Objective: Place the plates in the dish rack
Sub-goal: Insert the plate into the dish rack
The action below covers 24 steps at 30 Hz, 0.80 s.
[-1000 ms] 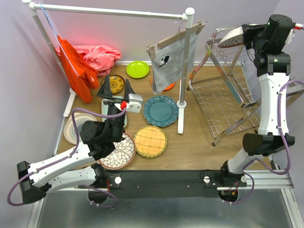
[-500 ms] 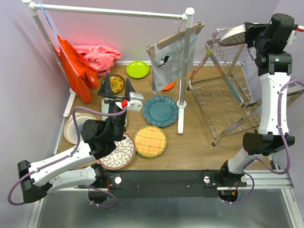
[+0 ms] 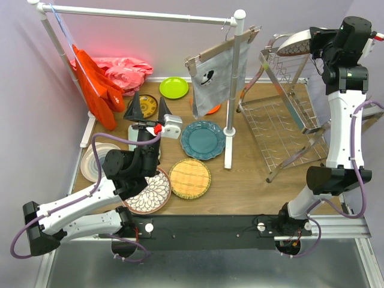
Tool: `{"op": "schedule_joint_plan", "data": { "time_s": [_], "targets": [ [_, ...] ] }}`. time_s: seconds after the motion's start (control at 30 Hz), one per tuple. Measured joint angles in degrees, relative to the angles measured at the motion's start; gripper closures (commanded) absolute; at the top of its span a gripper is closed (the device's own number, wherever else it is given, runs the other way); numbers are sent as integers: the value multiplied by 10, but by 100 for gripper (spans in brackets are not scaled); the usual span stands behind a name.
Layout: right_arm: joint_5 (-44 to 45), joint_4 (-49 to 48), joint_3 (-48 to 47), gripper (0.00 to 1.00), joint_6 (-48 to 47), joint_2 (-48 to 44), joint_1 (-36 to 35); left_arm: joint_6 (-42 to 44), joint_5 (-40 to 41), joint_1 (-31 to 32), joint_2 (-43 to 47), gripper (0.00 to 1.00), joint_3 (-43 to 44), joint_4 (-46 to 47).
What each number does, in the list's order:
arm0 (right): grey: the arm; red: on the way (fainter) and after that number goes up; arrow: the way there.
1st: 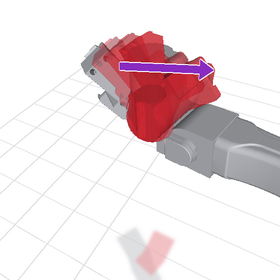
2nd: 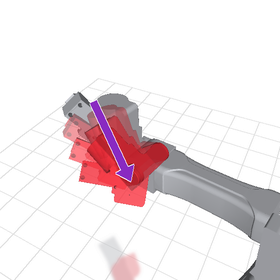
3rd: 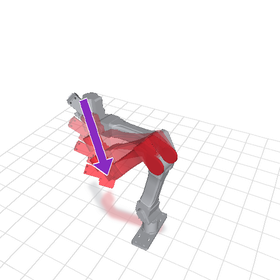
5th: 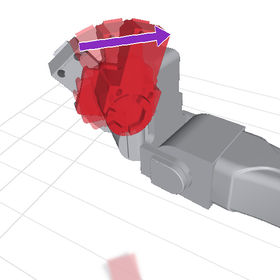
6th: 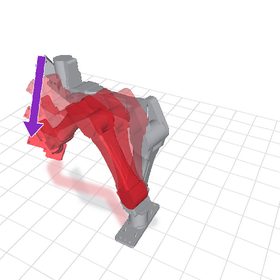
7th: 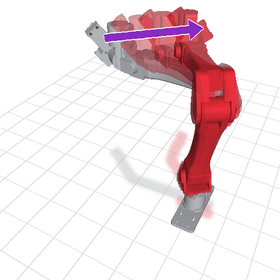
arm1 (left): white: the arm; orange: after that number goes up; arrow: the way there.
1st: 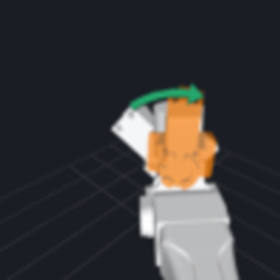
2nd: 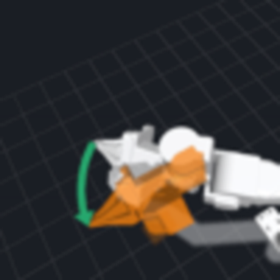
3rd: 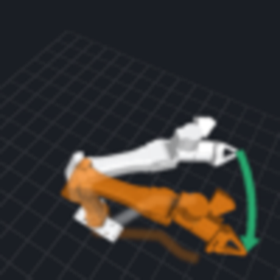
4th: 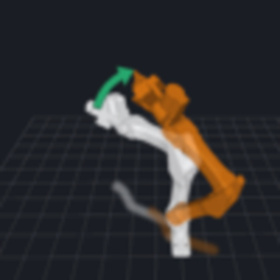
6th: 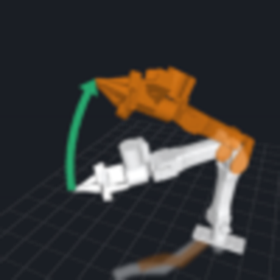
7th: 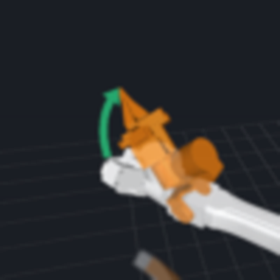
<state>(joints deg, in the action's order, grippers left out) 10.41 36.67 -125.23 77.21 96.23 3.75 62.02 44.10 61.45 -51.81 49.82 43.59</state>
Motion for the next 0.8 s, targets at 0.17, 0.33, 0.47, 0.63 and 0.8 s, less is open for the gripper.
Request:
{"op": "schedule_joint_plan", "data": {
  "time_s": [0.17, 0.33, 0.47, 0.63, 0.8],
  "targets": [
    [0, -7, 3, 78, 5, 0, 0, 0, 0, 0, -3, 23, 0, 0],
    [0, -7, -2, 77, 7, 3, -1, -2, 0, 0, -9, 23, 0, 0],
    [4, -7, -3, 76, 6, 4, -8, -4, 0, 0, -10, 23, 0, 0],
    [9, -8, -3, 72, 8, 5, -16, -5, 0, 0, -10, 23, 0, 0],
    [9, -34, -2, 71, 13, 5, -24, -8, 0, 0, -10, 23, 0, 0]
  ]
}}
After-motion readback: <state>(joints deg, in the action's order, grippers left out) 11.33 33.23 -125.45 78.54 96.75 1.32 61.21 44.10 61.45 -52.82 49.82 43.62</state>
